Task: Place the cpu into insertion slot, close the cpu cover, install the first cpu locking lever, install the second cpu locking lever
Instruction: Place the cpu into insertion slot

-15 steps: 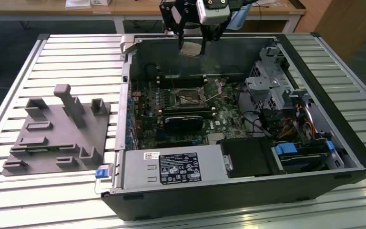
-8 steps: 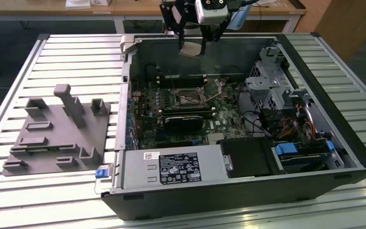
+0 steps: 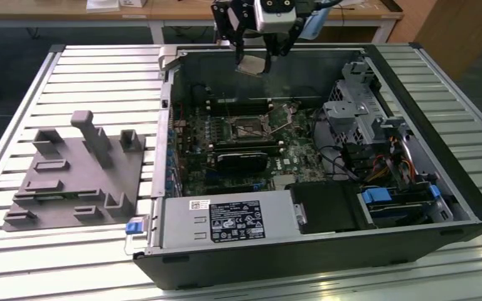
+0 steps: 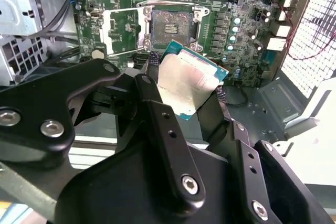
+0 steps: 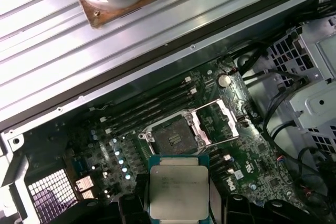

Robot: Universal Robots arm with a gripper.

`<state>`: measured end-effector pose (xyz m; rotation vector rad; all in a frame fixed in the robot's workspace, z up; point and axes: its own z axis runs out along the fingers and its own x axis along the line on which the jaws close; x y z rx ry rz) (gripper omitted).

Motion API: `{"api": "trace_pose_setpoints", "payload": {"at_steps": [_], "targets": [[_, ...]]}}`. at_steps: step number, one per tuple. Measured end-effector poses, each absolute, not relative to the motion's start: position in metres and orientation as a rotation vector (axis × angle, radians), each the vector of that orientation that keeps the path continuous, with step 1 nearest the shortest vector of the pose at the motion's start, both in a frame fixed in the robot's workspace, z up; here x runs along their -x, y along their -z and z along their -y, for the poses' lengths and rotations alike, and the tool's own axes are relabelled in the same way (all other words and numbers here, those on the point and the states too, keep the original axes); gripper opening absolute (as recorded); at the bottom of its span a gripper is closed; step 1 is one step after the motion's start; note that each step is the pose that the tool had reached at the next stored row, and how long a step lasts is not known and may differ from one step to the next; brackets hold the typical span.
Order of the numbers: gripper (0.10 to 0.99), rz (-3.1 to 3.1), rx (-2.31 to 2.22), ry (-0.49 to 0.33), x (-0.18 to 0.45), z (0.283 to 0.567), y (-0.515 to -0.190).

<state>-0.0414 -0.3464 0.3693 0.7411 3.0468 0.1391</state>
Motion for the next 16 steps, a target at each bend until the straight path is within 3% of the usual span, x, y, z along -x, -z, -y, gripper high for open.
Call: {"api": "trace_pose_setpoints", "payload": {"at_steps": [16], "targets": [[0.541, -2.989, -0.927, -0.135, 0.0414, 0.3464, -0.3683]]}}
